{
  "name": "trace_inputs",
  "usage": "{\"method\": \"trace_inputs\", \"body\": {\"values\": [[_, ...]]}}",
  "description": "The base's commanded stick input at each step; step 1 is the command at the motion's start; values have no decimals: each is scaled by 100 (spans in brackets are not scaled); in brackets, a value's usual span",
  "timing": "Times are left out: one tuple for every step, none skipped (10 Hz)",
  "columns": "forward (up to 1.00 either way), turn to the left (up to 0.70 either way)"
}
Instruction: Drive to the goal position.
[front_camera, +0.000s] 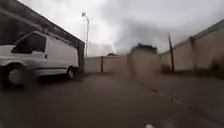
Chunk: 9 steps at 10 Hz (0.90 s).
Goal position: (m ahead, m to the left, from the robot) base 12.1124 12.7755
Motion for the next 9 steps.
{"method": "trace_inputs", "body": {"values": [[50, 2], [50, 2], [50, 2], [50, 2], [50, 2], [50, 2], [50, 2], [50, 2], [50, 2]]}}
